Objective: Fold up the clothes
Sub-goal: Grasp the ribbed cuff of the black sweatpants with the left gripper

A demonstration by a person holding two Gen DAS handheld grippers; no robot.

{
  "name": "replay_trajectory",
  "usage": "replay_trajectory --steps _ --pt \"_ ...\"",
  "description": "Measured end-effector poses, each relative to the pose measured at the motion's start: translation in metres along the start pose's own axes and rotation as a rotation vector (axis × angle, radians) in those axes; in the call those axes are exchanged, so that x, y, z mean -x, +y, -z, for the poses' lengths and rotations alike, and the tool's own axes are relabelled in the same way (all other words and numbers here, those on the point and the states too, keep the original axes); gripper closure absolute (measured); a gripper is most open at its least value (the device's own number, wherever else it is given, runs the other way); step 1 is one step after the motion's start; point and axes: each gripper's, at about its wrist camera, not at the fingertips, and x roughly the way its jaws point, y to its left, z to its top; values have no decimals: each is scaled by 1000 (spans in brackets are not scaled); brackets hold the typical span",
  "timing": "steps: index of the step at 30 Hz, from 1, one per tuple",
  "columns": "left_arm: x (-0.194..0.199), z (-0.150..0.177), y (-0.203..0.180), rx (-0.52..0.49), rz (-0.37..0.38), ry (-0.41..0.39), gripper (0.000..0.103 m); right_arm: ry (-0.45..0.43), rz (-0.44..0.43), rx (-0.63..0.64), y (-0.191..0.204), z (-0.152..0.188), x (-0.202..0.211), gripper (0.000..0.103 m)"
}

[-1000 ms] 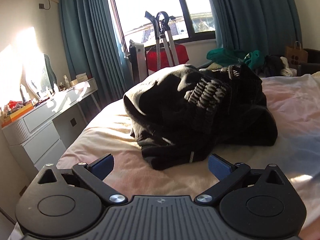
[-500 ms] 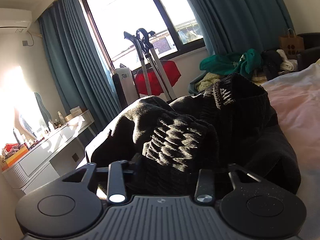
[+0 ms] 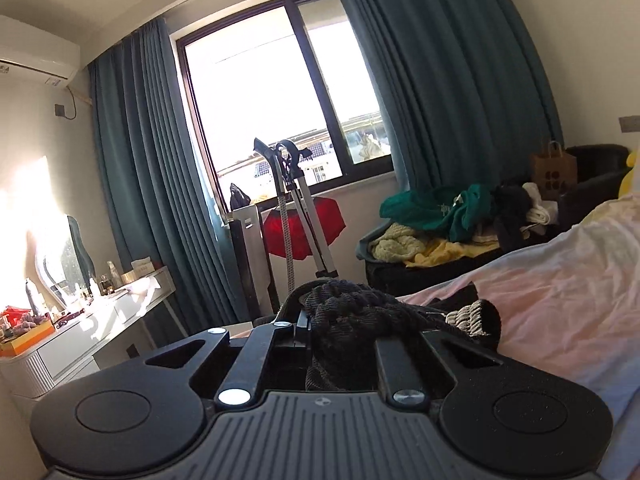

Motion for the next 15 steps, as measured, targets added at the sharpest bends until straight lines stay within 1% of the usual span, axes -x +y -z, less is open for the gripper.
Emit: replay_trajectory --steps 2,6,8,10,13,15 --pt "35 -4 9 30 25 -22 93 -14 -4 17 1 0 9 11" --pt "100 -3 33 114 55 -69 93 -35 27 35 4 -5 25 11" --pt "132 5 49 146 67 -101 93 -35 32 36 7 -7 34 11" --pt "158 20 71 216 66 -110 93 -32 37 39 12 -7 41 11" --pt "176 53 103 317 52 -88 93 -15 26 40 20 -7 48 11" --pt "167 78 121 365 26 -27 93 11 -6 29 25 -6 48 11"
